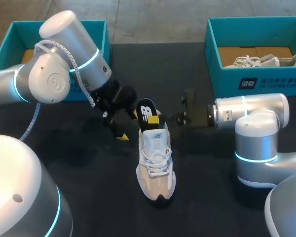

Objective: Take the shoe out of the shoebox, open the shoe tongue, remove and reinsert the insole, then place the shoe into the shoebox

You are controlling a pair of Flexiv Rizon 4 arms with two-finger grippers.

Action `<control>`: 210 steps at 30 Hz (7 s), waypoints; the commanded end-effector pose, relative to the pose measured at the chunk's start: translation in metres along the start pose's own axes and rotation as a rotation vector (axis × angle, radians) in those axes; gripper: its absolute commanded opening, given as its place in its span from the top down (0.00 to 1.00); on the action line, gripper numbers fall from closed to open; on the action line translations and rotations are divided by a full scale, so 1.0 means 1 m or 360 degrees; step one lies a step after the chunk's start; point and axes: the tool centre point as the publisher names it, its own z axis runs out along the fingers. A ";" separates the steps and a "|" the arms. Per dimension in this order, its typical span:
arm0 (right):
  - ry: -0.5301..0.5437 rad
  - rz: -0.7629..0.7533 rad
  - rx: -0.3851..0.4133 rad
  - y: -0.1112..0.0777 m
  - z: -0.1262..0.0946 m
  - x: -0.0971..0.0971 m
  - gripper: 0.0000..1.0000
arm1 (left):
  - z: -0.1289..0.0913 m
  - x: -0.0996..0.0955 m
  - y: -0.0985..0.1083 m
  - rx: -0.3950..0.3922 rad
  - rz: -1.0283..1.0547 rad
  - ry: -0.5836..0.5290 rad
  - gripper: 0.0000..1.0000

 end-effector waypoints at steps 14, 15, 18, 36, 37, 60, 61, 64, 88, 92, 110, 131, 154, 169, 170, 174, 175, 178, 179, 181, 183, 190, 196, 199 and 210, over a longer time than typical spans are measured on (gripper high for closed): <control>-0.0078 0.0112 0.0035 -0.031 0.005 0.003 1.00 | 0.001 0.001 0.000 0.0000 0.0002 -0.0004 0.00; -0.0084 0.0104 0.0027 -0.031 0.005 0.004 0.99 | 0.001 0.001 0.000 0.0000 0.0002 -0.0004 0.00; -0.0105 0.0063 0.0004 -0.027 0.003 0.009 0.51 | 0.001 0.001 0.000 0.0000 0.0002 -0.0004 0.00; -0.0119 -0.0054 -0.0031 0.002 0.003 0.011 0.51 | 0.001 0.001 0.000 0.0000 0.0002 -0.0004 0.00; -0.0117 -0.0056 -0.0035 0.003 0.003 0.010 0.53 | 0.001 0.001 0.000 0.0000 0.0002 -0.0004 0.00; -0.0111 0.0072 -0.0015 -0.014 0.002 0.000 1.00 | 0.001 0.001 0.000 0.0000 0.0002 -0.0004 0.00; -0.0113 0.0086 -0.0007 -0.017 0.002 -0.001 1.00 | 0.001 0.001 0.000 0.0000 0.0002 -0.0004 0.00; -0.0114 0.0118 0.0010 -0.024 0.002 0.000 1.00 | 0.001 0.001 0.000 0.0000 0.0002 -0.0004 0.00; -0.0163 -0.0005 -0.0040 -0.009 0.002 0.011 0.65 | 0.001 0.001 0.000 0.0000 0.0002 -0.0004 0.00; -0.0164 -0.0012 -0.0055 -0.007 0.003 0.009 0.65 | 0.001 0.001 0.000 0.0000 0.0002 -0.0004 0.00; -0.0179 0.0106 -0.0034 -0.026 0.003 -0.001 1.00 | 0.001 0.001 0.000 0.0000 0.0002 -0.0004 0.00; -0.0325 -0.0048 -0.0037 0.005 -0.007 0.024 0.00 | 0.001 0.001 0.000 0.0000 0.0002 -0.0004 0.00; -0.0666 0.0026 0.0006 0.002 -0.051 0.059 0.03 | 0.001 0.001 0.000 0.0000 0.0002 -0.0004 0.00; -0.0899 0.0103 0.0115 0.005 -0.054 0.088 1.00 | -0.032 0.013 0.005 -0.0118 0.0101 -0.0034 0.00; -0.0920 0.0108 0.0124 0.006 -0.053 0.091 1.00 | -0.037 0.014 0.006 -0.0132 0.0103 -0.0041 0.00; -0.1021 0.0137 0.0155 0.010 -0.050 0.100 1.00 | -0.053 0.019 0.013 -0.0180 0.0099 -0.0065 0.00; -0.1054 0.0148 0.0166 0.010 -0.048 0.103 1.00 | -0.058 0.020 0.017 -0.0195 0.0098 -0.0069 0.00; -0.1095 0.0165 0.0180 0.011 -0.044 0.107 1.00 | -0.064 0.023 0.021 -0.0229 0.0088 -0.0063 0.00; -0.1143 0.0181 0.0186 0.011 -0.041 0.108 1.00 | -0.067 0.024 0.023 -0.0238 0.0087 -0.0059 0.00; -0.1185 0.0196 0.0179 0.011 -0.037 0.110 1.00 | -0.071 0.026 0.025 -0.0250 0.0084 -0.0056 0.00; -0.1231 0.0217 0.0162 0.011 -0.036 0.112 1.00 | -0.076 0.028 0.028 -0.0272 0.0084 -0.0049 0.00; -0.1231 0.0217 0.0162 0.011 -0.036 0.112 1.00 | -0.079 0.028 0.029 -0.0300 0.0089 -0.0049 0.00; -0.1231 0.0217 0.0162 0.011 -0.036 0.112 1.00 | -0.079 0.028 0.029 -0.0300 0.0089 -0.0049 0.00; -0.1197 0.0226 0.0212 0.015 -0.024 0.104 1.00 | -0.079 0.025 0.030 -0.0274 0.0113 -0.0023 0.00; -0.1220 0.0294 0.0333 0.014 0.002 0.087 1.00 | -0.109 0.017 0.058 -0.0085 0.0506 0.0143 0.00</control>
